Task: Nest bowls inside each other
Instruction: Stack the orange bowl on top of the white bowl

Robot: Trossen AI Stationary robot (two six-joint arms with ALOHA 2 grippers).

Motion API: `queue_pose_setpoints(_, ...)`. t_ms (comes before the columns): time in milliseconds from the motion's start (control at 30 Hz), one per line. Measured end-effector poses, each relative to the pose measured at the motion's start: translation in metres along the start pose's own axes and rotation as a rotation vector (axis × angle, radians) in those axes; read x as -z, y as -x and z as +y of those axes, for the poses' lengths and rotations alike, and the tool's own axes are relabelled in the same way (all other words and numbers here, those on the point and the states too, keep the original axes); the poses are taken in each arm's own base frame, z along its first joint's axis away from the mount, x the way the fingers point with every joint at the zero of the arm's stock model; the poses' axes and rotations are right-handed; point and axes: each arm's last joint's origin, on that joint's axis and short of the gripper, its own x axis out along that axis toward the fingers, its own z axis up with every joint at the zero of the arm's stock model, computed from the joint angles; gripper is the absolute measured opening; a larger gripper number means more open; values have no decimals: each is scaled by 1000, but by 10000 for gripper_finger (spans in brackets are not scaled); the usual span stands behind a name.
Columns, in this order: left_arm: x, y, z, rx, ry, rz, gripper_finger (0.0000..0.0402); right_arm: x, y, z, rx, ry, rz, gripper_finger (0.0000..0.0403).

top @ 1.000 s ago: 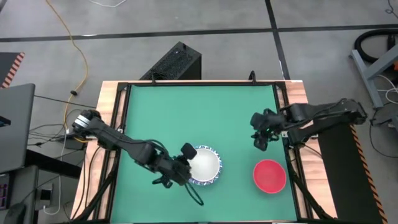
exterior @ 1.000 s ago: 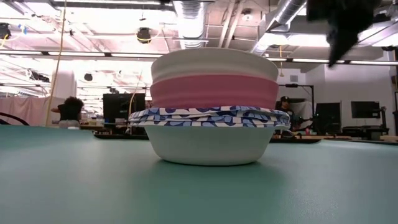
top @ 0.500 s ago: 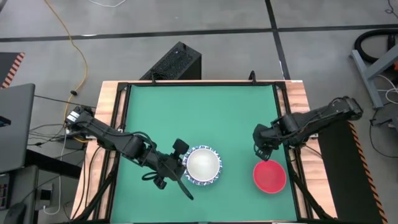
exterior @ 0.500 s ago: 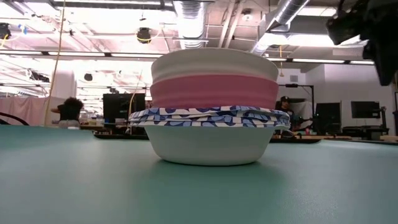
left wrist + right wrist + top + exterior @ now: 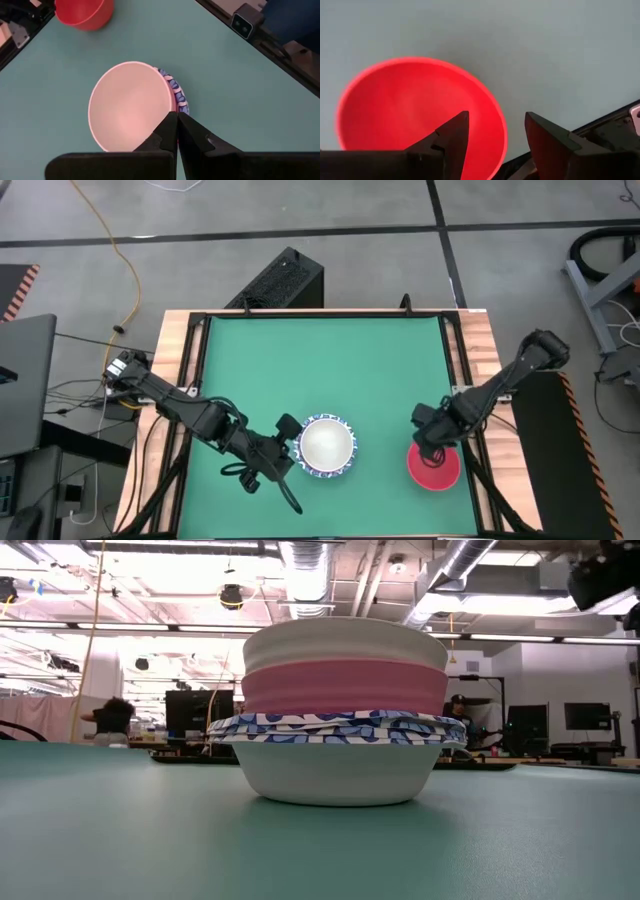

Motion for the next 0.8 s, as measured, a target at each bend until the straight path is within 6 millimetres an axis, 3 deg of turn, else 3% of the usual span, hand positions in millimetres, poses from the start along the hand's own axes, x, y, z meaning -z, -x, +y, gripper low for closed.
queue_pose_setpoints(367,0,0,0,1,28,0,0,-6,-20,12,107,98,66,217)
queue_pose_setpoints(600,0,0,-1,26,45,-5,0,-10,-26,4,139,109,85,217)
queue_pose_setpoints(800,0,0,-4,35,45,5,0,-11,-45,-2,101,117,136,217)
